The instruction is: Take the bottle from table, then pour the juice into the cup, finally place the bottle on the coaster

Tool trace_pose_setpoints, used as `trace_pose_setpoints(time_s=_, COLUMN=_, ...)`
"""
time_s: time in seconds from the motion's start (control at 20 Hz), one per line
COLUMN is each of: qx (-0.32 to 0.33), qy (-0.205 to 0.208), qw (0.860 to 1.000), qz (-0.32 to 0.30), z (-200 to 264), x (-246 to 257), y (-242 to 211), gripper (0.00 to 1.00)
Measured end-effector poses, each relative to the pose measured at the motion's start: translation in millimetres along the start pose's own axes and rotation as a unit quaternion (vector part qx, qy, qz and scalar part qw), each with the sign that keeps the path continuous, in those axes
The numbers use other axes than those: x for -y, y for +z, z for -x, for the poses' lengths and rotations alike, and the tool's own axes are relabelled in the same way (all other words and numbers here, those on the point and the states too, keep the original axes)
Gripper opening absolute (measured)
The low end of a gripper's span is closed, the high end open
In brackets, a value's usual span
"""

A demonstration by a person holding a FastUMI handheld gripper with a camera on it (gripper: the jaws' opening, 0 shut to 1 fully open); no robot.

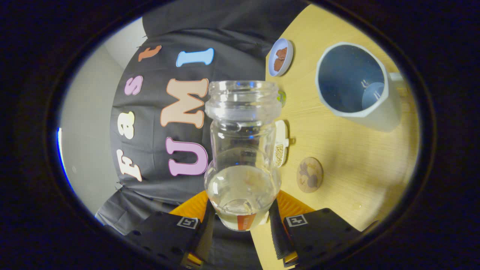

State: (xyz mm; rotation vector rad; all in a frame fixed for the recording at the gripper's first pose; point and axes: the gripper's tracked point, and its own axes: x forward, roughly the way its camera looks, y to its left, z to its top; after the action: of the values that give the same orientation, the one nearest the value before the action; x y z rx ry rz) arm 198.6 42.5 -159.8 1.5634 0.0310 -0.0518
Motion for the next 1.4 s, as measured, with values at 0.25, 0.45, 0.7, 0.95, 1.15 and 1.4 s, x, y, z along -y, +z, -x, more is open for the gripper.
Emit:
trace_pose_setpoints(time_s=0.25, qx=0.012, qy=0.010, qw=0.999, qz=-0.041, z=-3, x=-1, y=8, gripper=0.69)
trace_pose_setpoints(time_s=0.45, qx=0.015, qy=0.010, qw=0.998, qz=-0.067, z=1, x=0, y=12, gripper=0.69)
trace_pose_setpoints(time_s=0.7, qx=0.027, qy=0.011, qw=0.994, qz=-0.106, z=-1, x=0, y=18, gripper=0.69)
trace_pose_setpoints(time_s=0.95, qx=0.035, qy=0.012, qw=0.991, qz=-0.132, z=-4, x=1, y=24, gripper=0.69)
trace_pose_setpoints(time_s=1.15, qx=0.040, qy=0.013, qw=0.988, qz=-0.146, z=-6, x=-1, y=28, gripper=0.69)
trace_pose_setpoints(time_s=1.4, qx=0.042, qy=0.015, qw=0.986, qz=-0.159, z=-6, x=-6, y=27, gripper=0.69)
